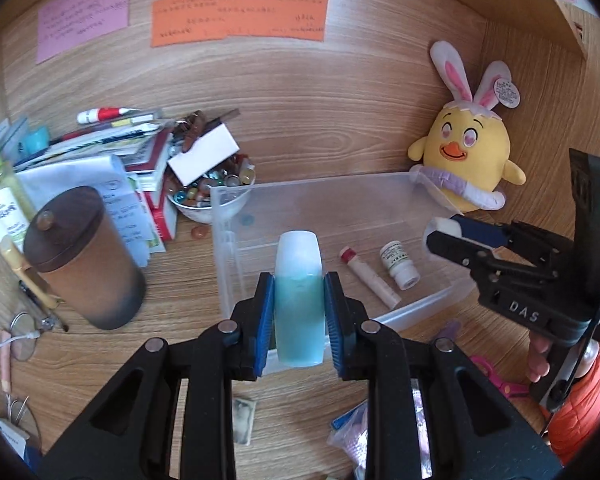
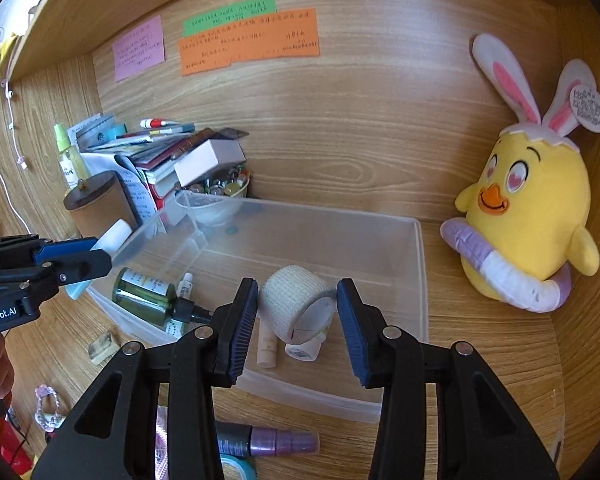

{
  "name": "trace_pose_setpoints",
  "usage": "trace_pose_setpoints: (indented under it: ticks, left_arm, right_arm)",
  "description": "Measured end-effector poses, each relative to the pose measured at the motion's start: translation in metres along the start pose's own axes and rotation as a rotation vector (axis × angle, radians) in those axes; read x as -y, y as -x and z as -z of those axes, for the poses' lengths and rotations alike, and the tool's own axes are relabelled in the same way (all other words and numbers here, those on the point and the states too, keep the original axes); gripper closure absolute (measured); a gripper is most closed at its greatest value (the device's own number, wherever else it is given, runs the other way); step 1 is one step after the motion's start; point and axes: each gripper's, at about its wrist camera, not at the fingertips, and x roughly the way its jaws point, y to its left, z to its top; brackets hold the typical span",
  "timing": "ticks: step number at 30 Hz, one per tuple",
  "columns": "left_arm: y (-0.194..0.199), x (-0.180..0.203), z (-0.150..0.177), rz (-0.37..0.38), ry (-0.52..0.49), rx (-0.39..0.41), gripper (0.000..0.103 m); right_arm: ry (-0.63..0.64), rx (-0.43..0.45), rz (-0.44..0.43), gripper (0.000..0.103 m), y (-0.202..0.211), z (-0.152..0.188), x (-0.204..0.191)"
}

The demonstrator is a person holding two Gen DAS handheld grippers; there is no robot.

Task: Organize objects
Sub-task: 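Carry the tape roll and blue-green tube into the clear box and release both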

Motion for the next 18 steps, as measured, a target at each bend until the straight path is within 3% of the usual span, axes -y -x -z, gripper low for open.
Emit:
trace_pose_setpoints:
  ticks: [11, 18]
  left_arm:
    - [-0.036, 0.012, -0.005, 0.001, -0.037, -0.069, 0.078]
    - [-0.045, 0.02, -0.004, -0.008, -0.065, -0.088, 0.078]
  right_arm:
    - [-0.013, -0.085, -0.025, 0.065, -0.025, 0.008, 0.002]
    - [0.006, -0.085, -0.005, 0.06, -0.026, 0.008, -0.003]
